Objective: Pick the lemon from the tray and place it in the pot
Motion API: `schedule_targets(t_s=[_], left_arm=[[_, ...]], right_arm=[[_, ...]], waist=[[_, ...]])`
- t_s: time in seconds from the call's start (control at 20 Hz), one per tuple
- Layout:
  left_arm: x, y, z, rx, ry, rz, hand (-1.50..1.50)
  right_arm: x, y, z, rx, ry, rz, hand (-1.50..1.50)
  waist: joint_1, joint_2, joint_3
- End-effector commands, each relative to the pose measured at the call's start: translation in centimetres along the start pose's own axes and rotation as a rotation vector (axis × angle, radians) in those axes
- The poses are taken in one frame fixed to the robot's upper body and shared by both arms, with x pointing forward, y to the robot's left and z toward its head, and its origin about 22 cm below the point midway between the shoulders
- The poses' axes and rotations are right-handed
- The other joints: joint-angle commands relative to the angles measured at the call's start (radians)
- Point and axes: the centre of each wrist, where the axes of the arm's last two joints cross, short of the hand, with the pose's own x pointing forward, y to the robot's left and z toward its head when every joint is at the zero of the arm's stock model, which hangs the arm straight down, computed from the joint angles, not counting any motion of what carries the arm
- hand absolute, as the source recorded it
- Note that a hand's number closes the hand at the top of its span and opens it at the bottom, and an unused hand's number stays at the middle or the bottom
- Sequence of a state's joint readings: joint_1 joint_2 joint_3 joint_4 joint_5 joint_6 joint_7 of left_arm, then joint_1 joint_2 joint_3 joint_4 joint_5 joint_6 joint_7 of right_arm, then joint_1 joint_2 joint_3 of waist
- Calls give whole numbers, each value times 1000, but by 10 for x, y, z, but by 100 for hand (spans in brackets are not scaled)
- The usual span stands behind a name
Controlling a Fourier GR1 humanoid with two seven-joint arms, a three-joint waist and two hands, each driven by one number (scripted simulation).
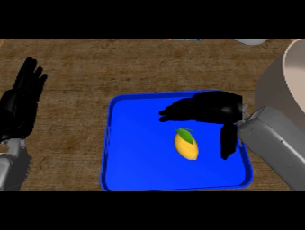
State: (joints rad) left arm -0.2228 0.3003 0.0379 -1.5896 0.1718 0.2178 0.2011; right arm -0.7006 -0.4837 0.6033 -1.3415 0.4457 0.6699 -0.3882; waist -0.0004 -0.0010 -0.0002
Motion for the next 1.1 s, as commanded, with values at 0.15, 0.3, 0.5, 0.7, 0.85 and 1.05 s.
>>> schedule_targets(t_s=[0.15,0.3,0.5,0.7,0.85,1.05], left_arm=[[3,-11,6,-12,-4,6,0],[1,5,7,-9,12,-11,0],[-3,-16,19,-22,-2,12,0],[-12,-3,21,-23,14,12,0],[11,-2,10,-1,-17,-12,0],[3,-10,10,-8,-9,3,0]], right_arm=[[4,11,-18,31,73,35,-150],[14,27,-16,30,106,62,-150],[-6,46,-26,9,109,57,-150],[-12,47,-31,16,93,53,-150],[-10,58,-14,36,101,65,-150],[-23,68,-38,27,138,73,-150]], waist=[[6,1,0],[3,0,0],[7,2,0],[7,1,0],[1,0,0],[4,2,0]])
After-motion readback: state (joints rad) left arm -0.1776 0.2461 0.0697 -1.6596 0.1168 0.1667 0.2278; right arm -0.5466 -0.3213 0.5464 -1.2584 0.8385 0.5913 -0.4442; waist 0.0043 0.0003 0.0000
